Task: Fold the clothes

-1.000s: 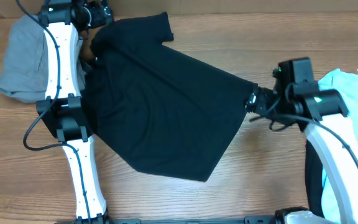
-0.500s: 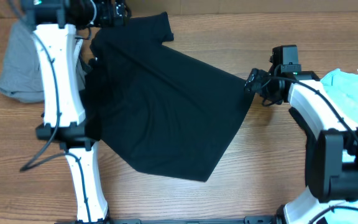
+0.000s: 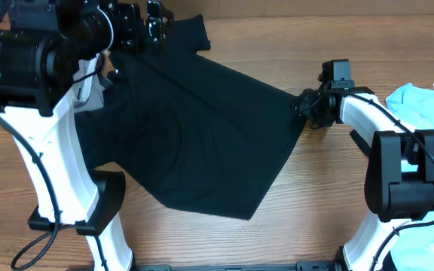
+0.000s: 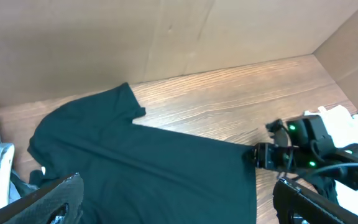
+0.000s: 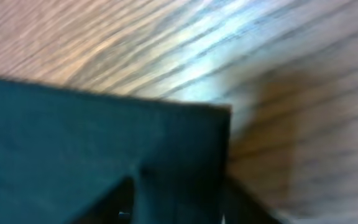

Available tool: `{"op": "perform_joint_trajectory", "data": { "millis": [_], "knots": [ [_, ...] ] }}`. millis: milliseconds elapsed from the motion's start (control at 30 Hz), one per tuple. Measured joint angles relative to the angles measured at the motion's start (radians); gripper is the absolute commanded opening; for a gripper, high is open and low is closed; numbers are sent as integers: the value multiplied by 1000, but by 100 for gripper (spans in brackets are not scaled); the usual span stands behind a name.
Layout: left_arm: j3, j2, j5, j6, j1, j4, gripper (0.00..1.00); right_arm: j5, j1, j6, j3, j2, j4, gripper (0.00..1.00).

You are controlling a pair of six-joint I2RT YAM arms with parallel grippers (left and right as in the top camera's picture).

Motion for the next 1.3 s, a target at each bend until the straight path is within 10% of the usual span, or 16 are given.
{"op": "perform_joint_trajectory", "data": {
  "millis": [433, 467, 500, 533, 567, 1000, 1300],
  "knots": [
    [-1, -32, -11, 0, -36, -1, 100, -43, -204, -20, 203, 21, -84, 4],
    [-2, -32, -11, 0, -36, 0, 100, -42, -234, -21, 240, 21, -85, 23],
    [-7, -32, -11, 0, -36, -1, 100, -42, -264, -18, 275, 21, -84, 70],
    [-13, -32, -11, 0, -36, -1, 100, -43, -293, -20, 303, 21, -82, 94],
    [-21, -32, -11, 0, -36, -1, 100, -49, -320, -20, 325, 19, -83, 100],
    [-97, -42, -97, 19, -38, -1, 100, -245, -436, -92, 347, -26, -373, 100],
    [-236, -228, -259, 21, -37, 0, 100, -275, -426, -120, 349, -358, -646, 100]
  ]
}}
